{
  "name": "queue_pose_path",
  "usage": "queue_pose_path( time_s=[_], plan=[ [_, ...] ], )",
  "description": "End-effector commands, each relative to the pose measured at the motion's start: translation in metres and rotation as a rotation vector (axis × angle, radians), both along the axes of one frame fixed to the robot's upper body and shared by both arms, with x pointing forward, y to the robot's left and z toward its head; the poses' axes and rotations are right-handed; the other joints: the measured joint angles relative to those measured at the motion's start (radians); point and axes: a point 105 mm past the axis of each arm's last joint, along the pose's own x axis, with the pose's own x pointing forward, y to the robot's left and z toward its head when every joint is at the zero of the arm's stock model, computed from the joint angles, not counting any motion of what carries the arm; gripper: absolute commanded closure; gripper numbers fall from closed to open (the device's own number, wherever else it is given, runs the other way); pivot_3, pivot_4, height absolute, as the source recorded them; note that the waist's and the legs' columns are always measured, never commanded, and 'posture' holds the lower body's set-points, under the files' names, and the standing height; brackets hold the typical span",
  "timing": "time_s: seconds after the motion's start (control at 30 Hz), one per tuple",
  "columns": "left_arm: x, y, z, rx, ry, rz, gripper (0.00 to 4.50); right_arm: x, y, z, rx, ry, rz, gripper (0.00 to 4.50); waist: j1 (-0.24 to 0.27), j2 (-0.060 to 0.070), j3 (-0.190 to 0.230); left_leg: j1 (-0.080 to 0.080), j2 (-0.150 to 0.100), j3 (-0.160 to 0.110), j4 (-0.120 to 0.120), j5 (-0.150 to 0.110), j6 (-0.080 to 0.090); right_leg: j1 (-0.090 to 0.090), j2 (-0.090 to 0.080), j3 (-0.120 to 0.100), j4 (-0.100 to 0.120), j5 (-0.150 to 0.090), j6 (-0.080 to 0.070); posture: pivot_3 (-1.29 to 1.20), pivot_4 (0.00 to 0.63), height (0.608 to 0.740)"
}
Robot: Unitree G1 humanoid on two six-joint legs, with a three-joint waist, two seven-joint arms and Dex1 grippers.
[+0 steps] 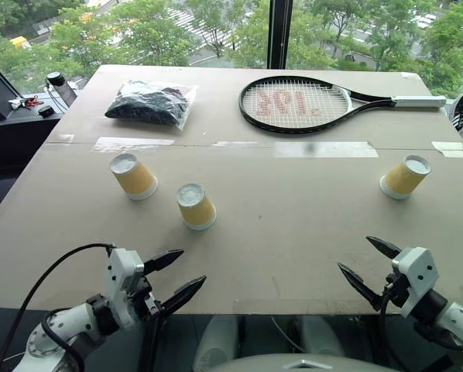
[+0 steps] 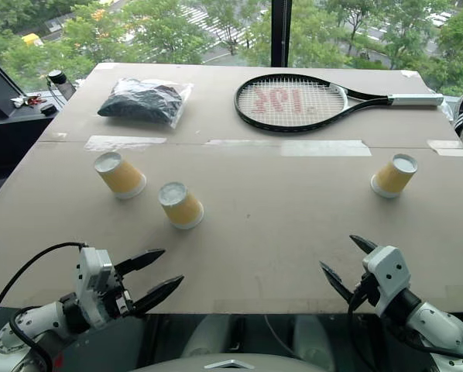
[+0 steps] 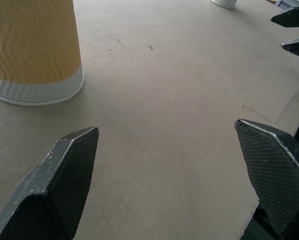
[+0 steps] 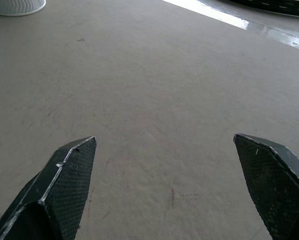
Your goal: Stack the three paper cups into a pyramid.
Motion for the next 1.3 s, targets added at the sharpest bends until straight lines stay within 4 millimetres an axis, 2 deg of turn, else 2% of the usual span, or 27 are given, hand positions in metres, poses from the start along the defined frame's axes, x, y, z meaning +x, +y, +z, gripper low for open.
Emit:
queue_pose_path(
  time_s=[0.03,0.13,0.2,0.27,0.4,0.47,0.57,0.67,0.87,0.93,1.03,1.13,1.3],
  plan=[
    [0.001,0.002,0.011,-0.004,-0.053,0.005,0.0,0.003,0.009,0.017,0.045,-0.088,0.035,0.14,0.0,0.0,0.0,0.0,0.0,0.0,0.0,0.0,0.0,0.0,0.0,0.0,0.0,0.0,0.0,0.0,0.15,0.74],
    [0.012,0.015,0.021,-0.004,-0.114,0.066,0.0,0.014,0.03,0.033,0.139,-0.182,0.131,0.14,-0.005,0.0,0.0,0.0,0.001,0.0,0.0,0.0,0.0,0.0,0.0,0.0,0.0,0.0,0.0,0.0,0.15,0.74],
    [0.02,0.02,0.027,-0.011,-0.148,0.1,0.0,0.018,0.04,0.042,0.117,-0.242,0.202,0.14,-0.002,0.001,0.0,0.001,0.001,0.0,0.0,0.0,0.0,0.001,0.001,0.0,0.0,0.0,0.0,0.0,0.15,0.74],
    [0.019,0.028,0.029,-0.021,-0.155,0.117,0.0,0.015,0.049,0.046,0.109,-0.267,0.248,0.14,0.001,-0.001,-0.001,0.001,0.001,0.0,0.0,0.0,0.0,0.001,0.001,-0.001,-0.001,0.0,0.0,0.0,0.15,0.74],
    [0.028,0.041,0.034,-0.037,-0.159,0.148,0.0,-0.002,0.061,0.062,0.163,-0.227,0.48,0.14,0.001,0.0,0.0,-0.001,0.0,0.0,0.0,-0.001,0.001,0.001,0.0,-0.001,-0.002,0.002,0.003,0.0,0.15,0.74],
    [0.034,0.045,0.037,-0.014,-0.169,0.132,0.0,-0.011,0.065,0.074,0.198,-0.199,0.595,0.14,0.0,0.0,0.0,0.0,0.0,-0.001,0.0,-0.001,0.001,0.001,0.0,-0.001,-0.002,0.002,0.003,0.0,0.15,0.74],
    [0.046,0.05,0.043,0.02,-0.189,0.099,0.0,-0.018,0.068,0.08,0.201,-0.187,0.703,0.14,0.001,-0.001,0.0,0.002,0.0,-0.002,0.0,-0.001,0.001,0.003,0.001,-0.003,-0.001,0.002,0.003,0.0,0.15,0.74],
    [0.055,0.054,0.048,0.033,-0.177,0.064,0.0,-0.017,0.07,0.087,0.195,-0.219,0.733,0.14,0.0,-0.001,0.0,0.002,0.0,-0.003,0.0,-0.001,0.001,0.003,0.001,-0.004,-0.001,0.002,0.003,0.0,0.15,0.74],
    [0.077,0.042,0.053,0.053,-0.192,-0.032,0.0,-0.013,0.069,0.096,0.217,-0.267,0.728,0.14,0.0,-0.001,0.0,0.002,0.0,-0.003,0.0,-0.001,0.001,0.003,0.001,-0.004,-0.001,0.002,0.004,0.0,0.15,0.74],
    [0.083,0.039,0.055,0.047,-0.204,-0.046,0.0,-0.015,0.069,0.099,0.246,-0.27,0.723,0.14,0.0,0.0,0.0,0.001,0.0,-0.003,0.0,-0.001,0.001,0.003,0.001,-0.003,-0.001,0.002,0.004,0.0,0.15,0.74],
    [0.091,0.036,0.055,0.062,-0.21,-0.083,0.0,-0.018,0.065,0.093,0.214,-0.274,0.703,0.14,0.001,-0.001,0.0,0.001,0.0,-0.003,0.0,-0.001,0.001,0.003,0.0,-0.003,-0.001,0.002,0.004,0.0,0.15,0.74],
    [0.099,0.033,0.058,0.073,-0.208,-0.128,0.0,-0.023,0.059,0.101,0.238,-0.273,0.684,0.14,0.0,0.0,0.0,0.001,0.0,-0.002,0.0,-0.001,0.001,0.003,0.0,-0.003,-0.001,0.002,0.004,0.0,0.15,0.74],
    [0.106,0.025,0.054,0.077,-0.212,-0.172,0.0,-0.027,0.051,0.103,0.206,-0.257,0.695,0.14,-0.003,0.0,0.0,0.001,0.0,-0.002,0.0,-0.001,0.001,0.003,0.0,-0.003,-0.001,0.002,0.004,0.0,0.15,0.74]
  ],
)
